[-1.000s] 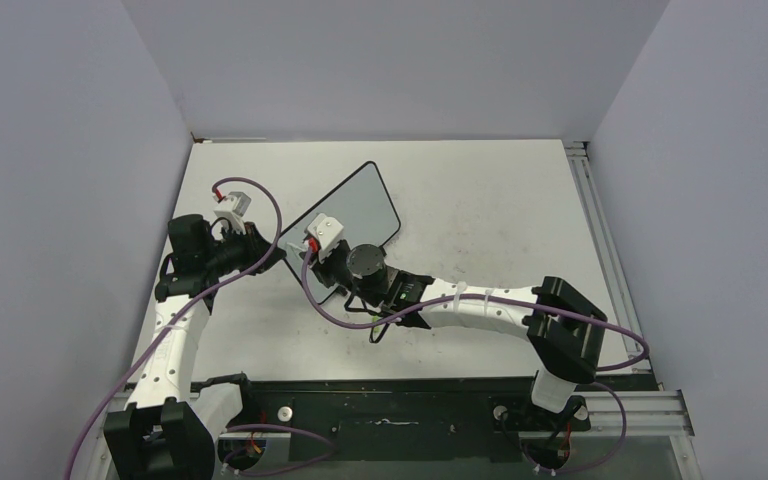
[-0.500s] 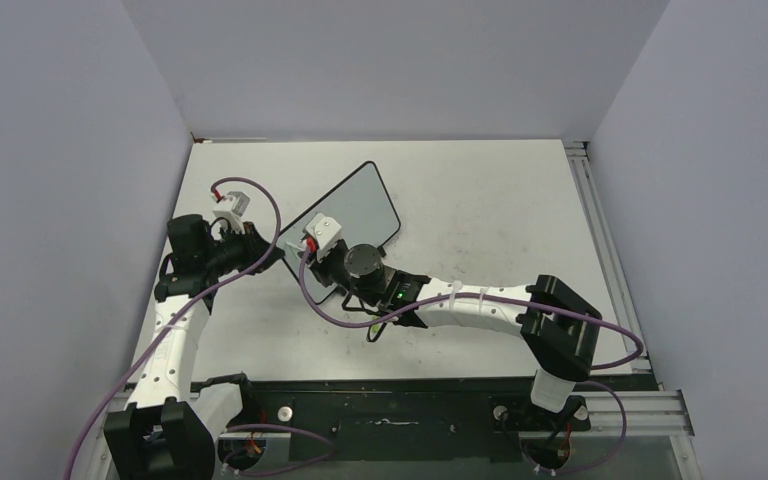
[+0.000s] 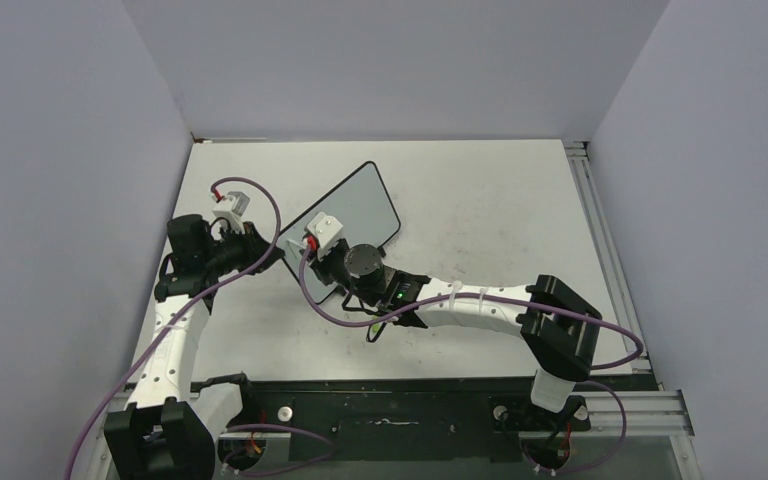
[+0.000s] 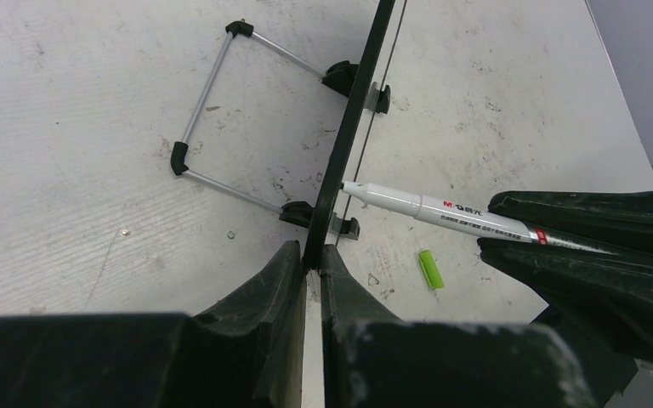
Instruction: Write a sentence on the whiteboard
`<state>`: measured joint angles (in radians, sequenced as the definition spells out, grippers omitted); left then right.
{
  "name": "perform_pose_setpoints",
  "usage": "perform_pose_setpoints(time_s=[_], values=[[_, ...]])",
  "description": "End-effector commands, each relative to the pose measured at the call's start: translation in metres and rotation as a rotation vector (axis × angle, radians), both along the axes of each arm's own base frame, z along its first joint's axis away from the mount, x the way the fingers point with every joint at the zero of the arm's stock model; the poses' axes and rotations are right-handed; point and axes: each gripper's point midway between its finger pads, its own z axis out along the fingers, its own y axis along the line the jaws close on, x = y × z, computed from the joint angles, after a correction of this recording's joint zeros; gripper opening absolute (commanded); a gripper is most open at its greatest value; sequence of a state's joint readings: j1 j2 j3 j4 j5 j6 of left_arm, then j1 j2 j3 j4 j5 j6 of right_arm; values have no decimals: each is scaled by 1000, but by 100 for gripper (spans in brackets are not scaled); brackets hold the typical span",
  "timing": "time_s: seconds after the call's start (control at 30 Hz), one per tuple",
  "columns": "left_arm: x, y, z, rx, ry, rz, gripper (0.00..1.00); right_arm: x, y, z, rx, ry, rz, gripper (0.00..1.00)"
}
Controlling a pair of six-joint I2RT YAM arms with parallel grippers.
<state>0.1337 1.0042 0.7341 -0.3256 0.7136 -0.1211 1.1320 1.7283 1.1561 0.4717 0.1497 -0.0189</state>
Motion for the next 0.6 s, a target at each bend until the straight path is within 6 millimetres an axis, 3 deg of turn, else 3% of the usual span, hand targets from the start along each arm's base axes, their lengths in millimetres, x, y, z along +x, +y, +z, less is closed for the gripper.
perform_pose_setpoints(time_s=[0.0, 0.57], values=[[6, -2, 32, -2, -98, -17, 0, 14, -6, 20, 50, -41, -55, 5], [6, -1, 32, -1, -99, -16, 0, 16, -16, 7, 24, -27, -85, 5]])
